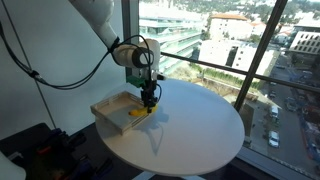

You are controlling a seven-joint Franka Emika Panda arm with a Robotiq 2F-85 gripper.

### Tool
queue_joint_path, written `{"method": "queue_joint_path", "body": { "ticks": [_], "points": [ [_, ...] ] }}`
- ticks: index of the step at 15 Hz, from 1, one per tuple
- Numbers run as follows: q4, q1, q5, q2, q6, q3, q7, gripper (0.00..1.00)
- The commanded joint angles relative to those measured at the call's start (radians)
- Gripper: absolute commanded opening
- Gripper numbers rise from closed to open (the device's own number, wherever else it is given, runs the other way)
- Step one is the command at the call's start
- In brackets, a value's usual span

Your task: Put the banana on the table

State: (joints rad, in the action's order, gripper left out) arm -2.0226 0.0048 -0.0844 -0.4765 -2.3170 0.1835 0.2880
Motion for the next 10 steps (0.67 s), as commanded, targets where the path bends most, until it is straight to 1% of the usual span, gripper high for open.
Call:
{"method": "queue_joint_path", "body": {
  "ticks": [1,10],
  "points": [
    [-0.012,-0.024,-0.006,0.005,-0.046,-0.001,0.005,0.16],
    [-0.012,-0.078,0.009,-0.025,-0.130,0.007,-0.022,0.16]
  ]
}}
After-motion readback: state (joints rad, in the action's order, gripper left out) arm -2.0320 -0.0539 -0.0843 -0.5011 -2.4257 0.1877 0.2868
